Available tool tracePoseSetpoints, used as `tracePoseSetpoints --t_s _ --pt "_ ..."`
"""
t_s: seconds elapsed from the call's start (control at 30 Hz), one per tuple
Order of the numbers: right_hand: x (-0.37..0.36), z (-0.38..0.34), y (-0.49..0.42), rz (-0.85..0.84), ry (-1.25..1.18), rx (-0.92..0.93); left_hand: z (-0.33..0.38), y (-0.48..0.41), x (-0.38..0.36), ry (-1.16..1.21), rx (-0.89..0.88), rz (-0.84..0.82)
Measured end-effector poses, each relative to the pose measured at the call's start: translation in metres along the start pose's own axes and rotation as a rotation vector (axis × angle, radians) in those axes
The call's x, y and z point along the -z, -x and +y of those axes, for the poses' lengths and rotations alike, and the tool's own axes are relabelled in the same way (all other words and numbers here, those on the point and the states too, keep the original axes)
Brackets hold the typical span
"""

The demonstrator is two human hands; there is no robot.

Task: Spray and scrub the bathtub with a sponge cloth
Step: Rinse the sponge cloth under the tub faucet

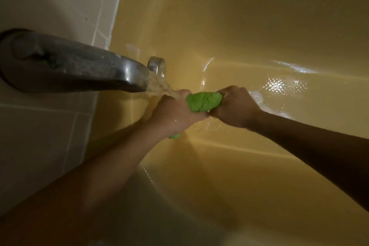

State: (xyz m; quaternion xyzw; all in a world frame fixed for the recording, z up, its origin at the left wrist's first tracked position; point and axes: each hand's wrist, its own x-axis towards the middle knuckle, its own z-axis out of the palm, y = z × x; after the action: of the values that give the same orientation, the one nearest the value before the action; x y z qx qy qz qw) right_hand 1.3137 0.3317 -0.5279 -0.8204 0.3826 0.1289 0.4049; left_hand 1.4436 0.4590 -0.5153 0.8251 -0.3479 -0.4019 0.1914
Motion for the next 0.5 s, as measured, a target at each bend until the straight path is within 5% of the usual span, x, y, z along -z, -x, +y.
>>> tracePoseSetpoints --t_s 0.1,0.2,0.4,0.5 --pt "0.008 0.013 -0.01 0.227 0.121 0.207 0.014 0.005 0.012 0.763 0.274 -0.353" --pt "0.016 0.017 -0.014 0.413 0.089 0.375 0.003 0.006 0.027 1.278 0.332 -0.618" --pt "0.024 -0.004 -0.017 0.573 -0.001 0.584 0.003 0.016 0.013 1.709 0.198 -1.19" --pt "0.026 -0.007 -0.024 0.595 0.037 0.595 0.017 0.02 0.0 1.699 0.089 -1.159"
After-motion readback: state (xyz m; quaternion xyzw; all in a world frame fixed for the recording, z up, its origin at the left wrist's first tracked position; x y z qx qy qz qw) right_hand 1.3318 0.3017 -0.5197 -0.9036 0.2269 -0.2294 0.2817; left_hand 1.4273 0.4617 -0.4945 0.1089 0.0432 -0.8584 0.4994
